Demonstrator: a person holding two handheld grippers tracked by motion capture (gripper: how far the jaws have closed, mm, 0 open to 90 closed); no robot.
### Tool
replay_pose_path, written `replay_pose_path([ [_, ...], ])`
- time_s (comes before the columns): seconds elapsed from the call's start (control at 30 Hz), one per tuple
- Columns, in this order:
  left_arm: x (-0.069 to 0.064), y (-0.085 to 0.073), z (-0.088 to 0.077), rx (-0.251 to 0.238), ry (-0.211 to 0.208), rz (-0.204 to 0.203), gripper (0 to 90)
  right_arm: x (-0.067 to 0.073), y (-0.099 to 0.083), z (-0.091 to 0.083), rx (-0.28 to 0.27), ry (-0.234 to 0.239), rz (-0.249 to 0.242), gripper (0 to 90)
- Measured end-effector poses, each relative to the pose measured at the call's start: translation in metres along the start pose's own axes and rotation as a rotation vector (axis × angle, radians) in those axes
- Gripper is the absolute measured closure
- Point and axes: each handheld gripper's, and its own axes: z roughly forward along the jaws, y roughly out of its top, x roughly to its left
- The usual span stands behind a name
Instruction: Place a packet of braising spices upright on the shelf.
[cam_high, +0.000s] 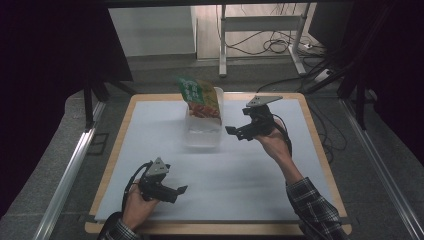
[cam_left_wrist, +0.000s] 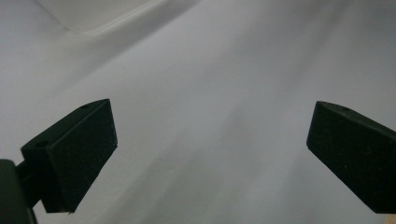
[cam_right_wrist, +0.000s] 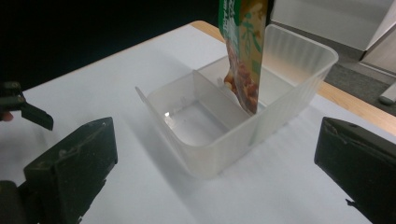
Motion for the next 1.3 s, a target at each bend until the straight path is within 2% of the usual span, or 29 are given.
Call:
replay_pose_path([
  [0.3,0.000,0.000,0.001,0.005,0.012,0.005,1.5,0.001,-0.016,-0.008,-0.005,-0.022,-0.004,0.0],
  [0.5,0.000,-0.001,0.001,0.000,0.022,0.003,1.5,-0.001,-0.026,-0.009,0.011,-0.032,-0.004,0.0],
  [0.83,0.001,-0.002,0.000,-0.013,0.040,-0.004,0.8,0.000,-0.039,-0.020,0.014,-0.032,0.026,0.0],
  [1.3,0.002,-0.003,0.000,-0.014,0.047,-0.003,0.6,0.006,-0.057,-0.036,0.061,-0.039,0.053,0.0],
])
